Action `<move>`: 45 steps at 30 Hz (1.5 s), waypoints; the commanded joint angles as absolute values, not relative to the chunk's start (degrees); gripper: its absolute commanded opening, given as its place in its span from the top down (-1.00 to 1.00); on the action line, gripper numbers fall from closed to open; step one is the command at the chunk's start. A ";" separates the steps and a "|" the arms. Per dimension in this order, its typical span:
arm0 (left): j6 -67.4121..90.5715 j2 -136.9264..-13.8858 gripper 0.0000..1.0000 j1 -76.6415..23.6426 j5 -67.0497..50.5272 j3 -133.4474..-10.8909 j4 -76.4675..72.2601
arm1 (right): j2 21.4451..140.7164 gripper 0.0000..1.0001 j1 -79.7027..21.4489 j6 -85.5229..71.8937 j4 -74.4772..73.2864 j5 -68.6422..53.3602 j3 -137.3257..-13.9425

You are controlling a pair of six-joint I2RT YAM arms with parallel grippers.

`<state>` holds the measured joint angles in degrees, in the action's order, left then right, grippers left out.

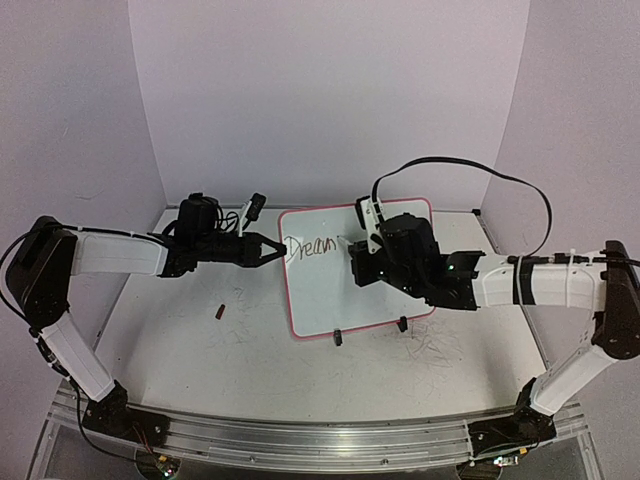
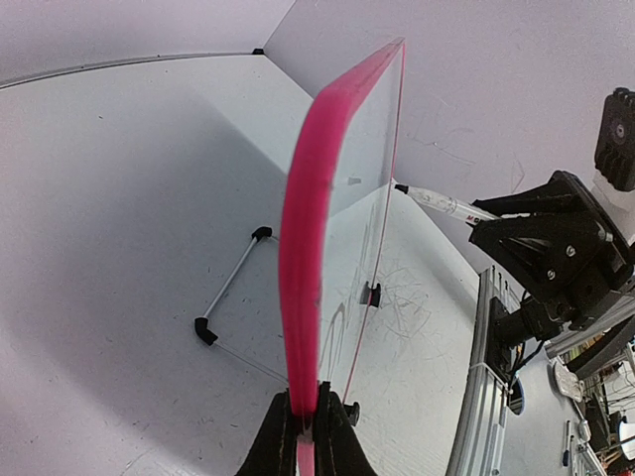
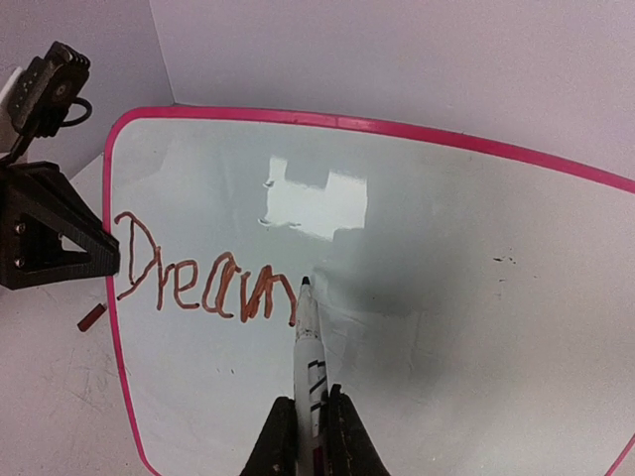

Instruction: Write a sentence on the whiteboard

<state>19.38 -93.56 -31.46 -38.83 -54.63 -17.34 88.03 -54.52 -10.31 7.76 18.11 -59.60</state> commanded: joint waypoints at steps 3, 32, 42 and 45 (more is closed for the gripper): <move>17.52 -91.81 1.00 -31.89 -38.29 -55.58 -16.79 | 89.22 1.00 -53.93 -10.26 9.93 18.72 -62.64; 17.40 -91.82 1.00 -31.94 -38.50 -55.74 -16.61 | 90.77 1.00 -53.05 -11.75 8.51 16.63 -62.48; 17.31 -91.80 1.00 -31.99 -38.46 -55.77 -16.58 | 90.08 1.00 -53.14 -12.94 8.26 15.70 -60.73; 17.23 -91.76 1.00 -31.99 -38.49 -55.77 -16.52 | 89.70 1.00 -53.11 -13.25 8.17 15.71 -60.11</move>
